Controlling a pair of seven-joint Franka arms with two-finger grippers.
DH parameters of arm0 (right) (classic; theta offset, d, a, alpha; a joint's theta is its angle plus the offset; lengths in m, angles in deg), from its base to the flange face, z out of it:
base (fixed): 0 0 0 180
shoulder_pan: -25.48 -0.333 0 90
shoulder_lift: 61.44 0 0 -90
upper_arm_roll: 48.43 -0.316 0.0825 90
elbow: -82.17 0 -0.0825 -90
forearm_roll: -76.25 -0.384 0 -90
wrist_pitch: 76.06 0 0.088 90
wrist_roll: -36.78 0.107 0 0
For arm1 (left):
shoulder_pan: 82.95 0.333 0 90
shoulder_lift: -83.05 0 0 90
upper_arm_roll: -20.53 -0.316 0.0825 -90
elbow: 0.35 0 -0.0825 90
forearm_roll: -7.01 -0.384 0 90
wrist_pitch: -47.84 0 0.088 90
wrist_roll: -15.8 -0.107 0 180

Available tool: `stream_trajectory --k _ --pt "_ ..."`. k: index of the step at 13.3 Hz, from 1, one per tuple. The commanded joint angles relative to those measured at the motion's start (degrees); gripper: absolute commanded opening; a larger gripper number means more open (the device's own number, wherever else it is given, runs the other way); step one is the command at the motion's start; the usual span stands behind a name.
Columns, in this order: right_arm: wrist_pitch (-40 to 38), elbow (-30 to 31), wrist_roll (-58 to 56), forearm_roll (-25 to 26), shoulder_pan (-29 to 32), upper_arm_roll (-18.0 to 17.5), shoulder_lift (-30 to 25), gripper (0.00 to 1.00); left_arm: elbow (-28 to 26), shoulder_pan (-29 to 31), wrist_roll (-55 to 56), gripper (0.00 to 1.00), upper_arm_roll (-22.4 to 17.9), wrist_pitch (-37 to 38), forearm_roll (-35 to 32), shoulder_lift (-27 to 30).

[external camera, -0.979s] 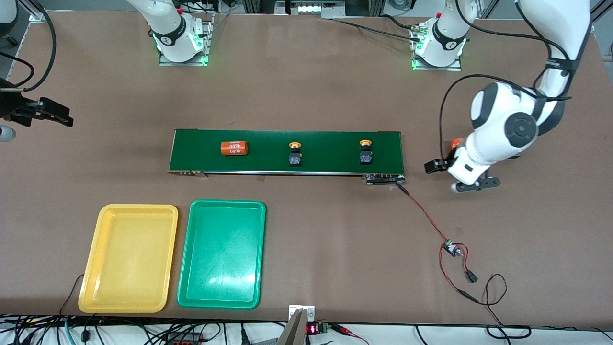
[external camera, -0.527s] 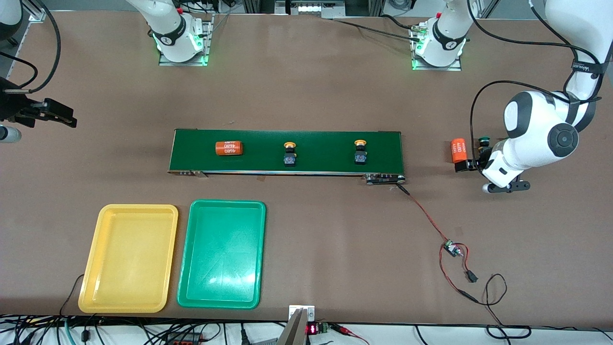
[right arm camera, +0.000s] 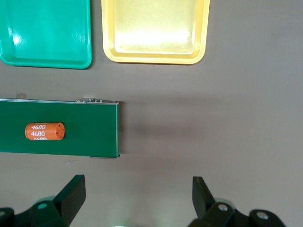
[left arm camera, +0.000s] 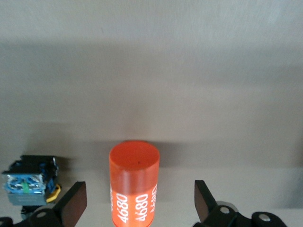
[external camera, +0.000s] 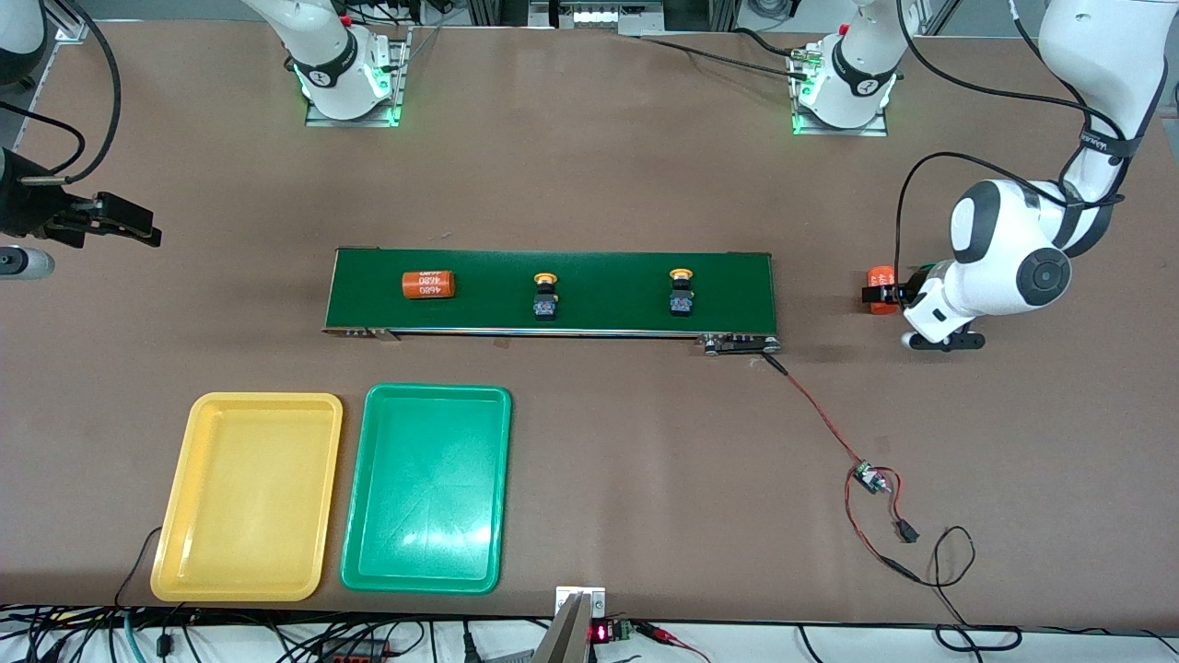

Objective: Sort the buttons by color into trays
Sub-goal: 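Reach the left gripper to the second orange cylinder and grasp it, then carry the cylinder to the belt while the right gripper reaches the belt end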

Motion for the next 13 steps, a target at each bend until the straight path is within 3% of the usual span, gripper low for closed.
stream_trajectory --k 1,4,8,9,10,11,12,13 --pt "-0.6 -0.6 -0.2 -0.9 0.3 -0.2 0.3 1.00 -2.8 2.3 -3.5 1.00 0.6 -0.2 -0.8 2.5" --pt "-0.9 -0.6 -0.3 -0.8 0.1 -0.3 1.2 1.00 -3.2 2.6 -3.8 1.00 0.5 -1.3 -0.7 1.7" --pt "-1.0 -0.5 -0.4 -0.8 -0.1 -0.4 1.5 1.00 -8.3 2.5 -3.4 1.00 0.6 -9.7 -0.7 1.0" --pt "-1.0 -0.5 -0.3 -0.8 -0.2 -0.4 1.5 1.00 -8.4 2.4 -3.6 0.85 0.6 -9.6 -0.8 1.2" --pt "-1.0 -0.5 -0.1 -0.9 -1.1 -0.4 1.7 1.00 -8.4 2.1 -3.6 0.47 0.6 -9.4 -0.8 1.4" --pt "-1.0 -0.4 0.5 -1.0 -2.7 -0.4 2.1 1.00 -8.4 2.0 -3.1 0.20 0.6 -9.3 -0.8 1.7" --pt "-1.0 -0.3 0.7 -1.1 -4.7 -0.4 2.8 1.00 -8.2 1.9 -3.4 0.00 0.6 -9.2 -0.8 2.5" --pt "-0.4 -0.3 0.7 -1.1 -7.4 -0.4 4.0 1.00 -8.0 1.8 -3.6 0.00 1.0 -9.1 -0.8 3.1"
